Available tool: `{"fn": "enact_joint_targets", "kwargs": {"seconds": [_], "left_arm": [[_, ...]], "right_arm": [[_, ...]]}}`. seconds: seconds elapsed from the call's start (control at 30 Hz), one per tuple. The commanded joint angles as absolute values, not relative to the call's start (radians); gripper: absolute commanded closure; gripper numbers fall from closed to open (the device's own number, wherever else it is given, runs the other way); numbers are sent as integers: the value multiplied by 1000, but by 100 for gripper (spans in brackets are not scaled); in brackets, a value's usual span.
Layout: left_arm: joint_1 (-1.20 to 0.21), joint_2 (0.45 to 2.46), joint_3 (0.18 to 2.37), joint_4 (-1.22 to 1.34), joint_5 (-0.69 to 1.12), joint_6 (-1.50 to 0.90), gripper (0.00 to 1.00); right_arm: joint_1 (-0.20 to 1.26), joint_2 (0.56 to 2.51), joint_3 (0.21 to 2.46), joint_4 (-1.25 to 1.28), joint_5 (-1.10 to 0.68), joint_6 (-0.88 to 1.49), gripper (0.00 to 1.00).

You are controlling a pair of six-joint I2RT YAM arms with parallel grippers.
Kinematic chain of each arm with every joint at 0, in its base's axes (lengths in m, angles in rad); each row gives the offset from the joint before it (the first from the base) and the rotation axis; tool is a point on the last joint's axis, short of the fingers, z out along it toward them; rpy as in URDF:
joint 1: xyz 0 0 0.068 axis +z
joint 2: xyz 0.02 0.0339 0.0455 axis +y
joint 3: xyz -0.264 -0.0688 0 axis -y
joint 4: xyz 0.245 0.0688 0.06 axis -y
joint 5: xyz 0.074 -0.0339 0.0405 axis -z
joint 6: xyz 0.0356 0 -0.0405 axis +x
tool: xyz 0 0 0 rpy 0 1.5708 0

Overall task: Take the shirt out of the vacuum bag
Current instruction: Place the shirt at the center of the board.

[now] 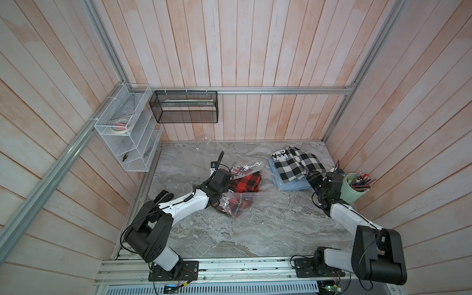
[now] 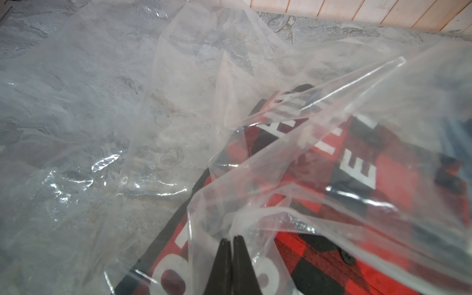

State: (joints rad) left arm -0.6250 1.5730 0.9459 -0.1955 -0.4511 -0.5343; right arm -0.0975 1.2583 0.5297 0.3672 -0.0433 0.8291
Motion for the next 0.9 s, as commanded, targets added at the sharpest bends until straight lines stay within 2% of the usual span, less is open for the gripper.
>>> {"fn": "enact_joint_targets", "kwargs": {"seconds": [0.0,0.27,0.47,0.7,0.87], "left_arm": [[-635,1568,976,-217,-466,-523,100],[-659,1561,978,-219,-478,-541,100],[-682,1553,994,-238,-488,-538,100],[-702,1538,1035,-259,-492,-530,100],[-716,1509,1037,-258,-491,-538,100]], "right_arm": [[-80,1255,571,368,-58,825,37],[-75,1605,884,398,-124,813,37],[-64,1787,943,400,-132,817,38],[-51,1821,867,436,-120,795,38],[20,1637,868,353,8,670,38]]}}
